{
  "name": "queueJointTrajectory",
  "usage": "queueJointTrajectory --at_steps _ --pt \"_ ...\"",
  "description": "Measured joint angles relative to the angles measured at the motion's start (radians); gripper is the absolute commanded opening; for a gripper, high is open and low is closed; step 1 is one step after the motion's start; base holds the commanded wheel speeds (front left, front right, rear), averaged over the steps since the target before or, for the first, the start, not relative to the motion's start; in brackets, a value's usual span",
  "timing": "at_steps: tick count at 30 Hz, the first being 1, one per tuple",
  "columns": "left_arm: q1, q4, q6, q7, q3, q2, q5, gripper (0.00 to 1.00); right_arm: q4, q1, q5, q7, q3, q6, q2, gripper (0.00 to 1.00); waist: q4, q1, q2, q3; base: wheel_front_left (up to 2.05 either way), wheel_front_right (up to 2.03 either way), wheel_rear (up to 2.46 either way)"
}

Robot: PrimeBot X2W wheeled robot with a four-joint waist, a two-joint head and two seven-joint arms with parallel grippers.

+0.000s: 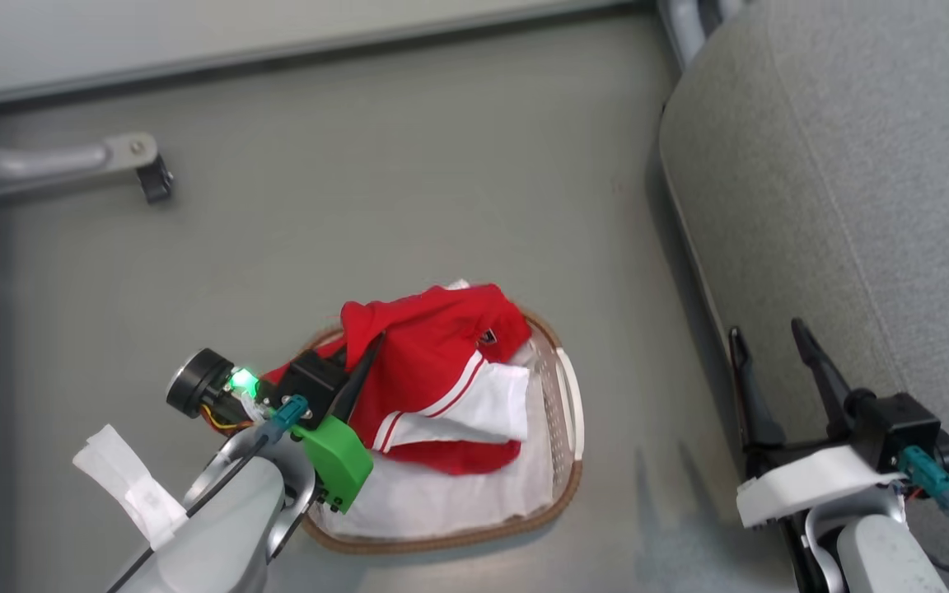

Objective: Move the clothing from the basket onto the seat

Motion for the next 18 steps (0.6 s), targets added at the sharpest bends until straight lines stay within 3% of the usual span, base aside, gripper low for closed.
queueJointTrajectory --at_steps 18 --pt "-0.260 -0.243 -0.002 0.071 -0.149 0.144 -0.041 0.00 0.014 0.085 -0.001 0.000 0.027 0.000 0.000 1.00 0.010 0.0000 0.0000 -0.294 0.00 0.00 0.00"
